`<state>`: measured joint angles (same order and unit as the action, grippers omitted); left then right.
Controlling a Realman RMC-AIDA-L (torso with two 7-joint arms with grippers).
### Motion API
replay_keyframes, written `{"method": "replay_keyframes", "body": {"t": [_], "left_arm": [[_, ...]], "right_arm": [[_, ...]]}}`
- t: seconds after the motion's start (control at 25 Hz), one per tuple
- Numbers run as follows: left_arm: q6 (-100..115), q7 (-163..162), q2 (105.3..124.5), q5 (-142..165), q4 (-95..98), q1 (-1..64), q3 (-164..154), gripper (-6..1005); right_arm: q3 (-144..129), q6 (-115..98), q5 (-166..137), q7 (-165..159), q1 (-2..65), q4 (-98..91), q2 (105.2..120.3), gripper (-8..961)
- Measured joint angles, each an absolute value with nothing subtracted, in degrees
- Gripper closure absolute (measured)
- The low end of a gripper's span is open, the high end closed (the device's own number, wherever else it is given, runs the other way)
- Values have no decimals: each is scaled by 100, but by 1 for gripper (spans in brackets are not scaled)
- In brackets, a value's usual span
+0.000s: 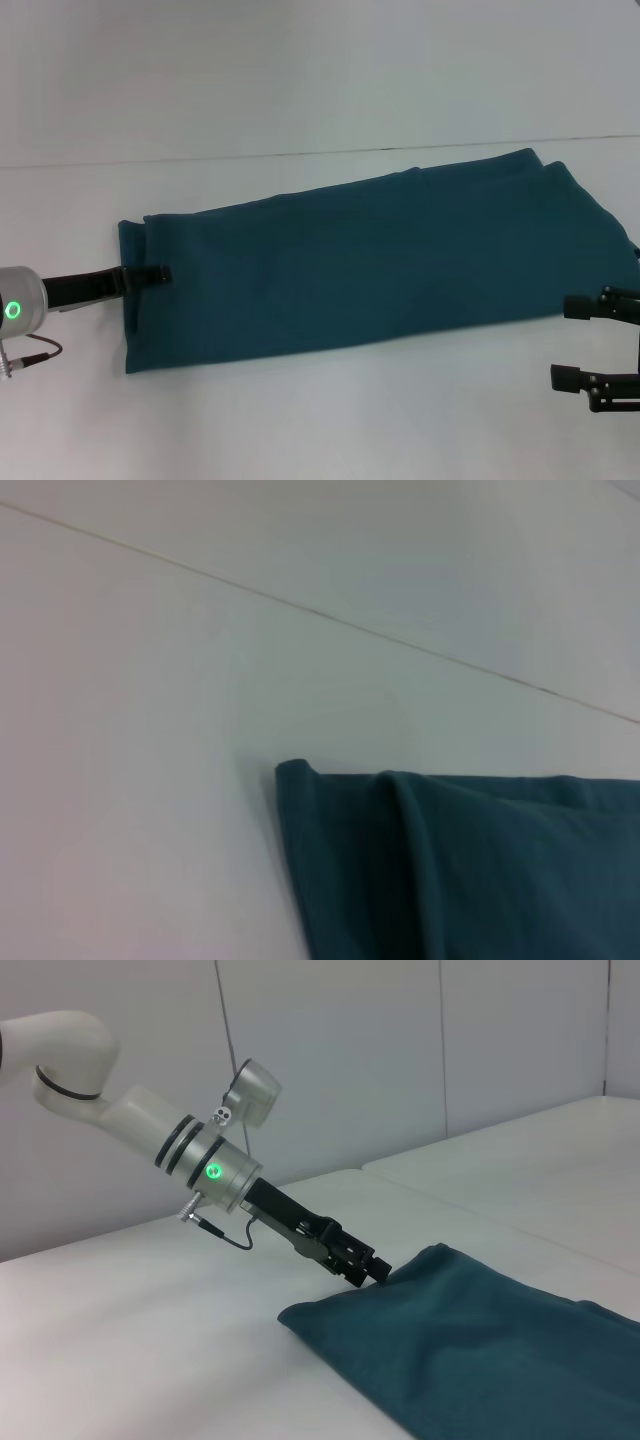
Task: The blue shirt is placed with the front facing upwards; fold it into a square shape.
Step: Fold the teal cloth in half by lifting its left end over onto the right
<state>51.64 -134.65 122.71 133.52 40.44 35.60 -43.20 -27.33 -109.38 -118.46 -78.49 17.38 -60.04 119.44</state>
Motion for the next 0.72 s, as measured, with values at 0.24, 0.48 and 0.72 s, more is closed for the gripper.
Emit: {"method": "replay_keyframes", "body": {"t": [0.24, 0.48, 0.72], "left_arm": [[5201, -13465, 12275, 13360, 4007, 3594, -4352, 116], [5179, -13467, 12278, 13360, 4009, 3595, -4351, 116], [5155, -13455, 12278, 13360, 4063, 3559, -4337, 117]], "right_arm": [[-2733, -10922, -11848, -7849, 1748, -5985, 11944, 37], [-2741, -10922, -11855, -7849, 1750, -5980, 11944, 37], [-2742, -10923, -11889, -7849, 1758, -5975, 11944, 36]]}}
